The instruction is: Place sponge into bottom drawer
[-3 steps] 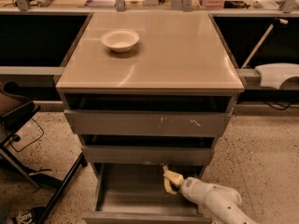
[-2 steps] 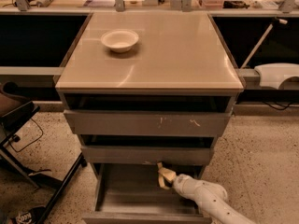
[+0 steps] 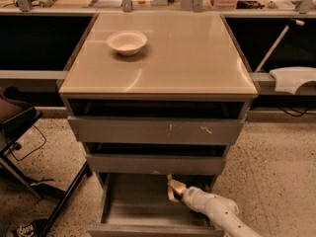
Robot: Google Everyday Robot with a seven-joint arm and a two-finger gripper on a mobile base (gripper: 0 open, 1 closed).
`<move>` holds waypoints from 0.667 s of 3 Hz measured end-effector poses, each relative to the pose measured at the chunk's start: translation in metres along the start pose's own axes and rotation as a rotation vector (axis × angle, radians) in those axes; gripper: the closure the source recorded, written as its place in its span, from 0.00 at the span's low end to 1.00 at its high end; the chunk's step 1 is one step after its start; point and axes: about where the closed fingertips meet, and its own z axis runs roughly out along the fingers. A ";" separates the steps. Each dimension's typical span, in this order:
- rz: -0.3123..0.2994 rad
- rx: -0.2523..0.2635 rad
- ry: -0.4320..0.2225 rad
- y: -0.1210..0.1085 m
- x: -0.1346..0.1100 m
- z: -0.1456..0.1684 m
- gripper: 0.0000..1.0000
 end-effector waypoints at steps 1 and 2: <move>0.136 -0.009 0.117 -0.052 0.027 0.052 1.00; 0.237 -0.019 0.207 -0.109 0.050 0.088 1.00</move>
Offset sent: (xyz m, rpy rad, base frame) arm 0.0011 -0.0384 -0.1932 0.3167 0.1789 -0.0089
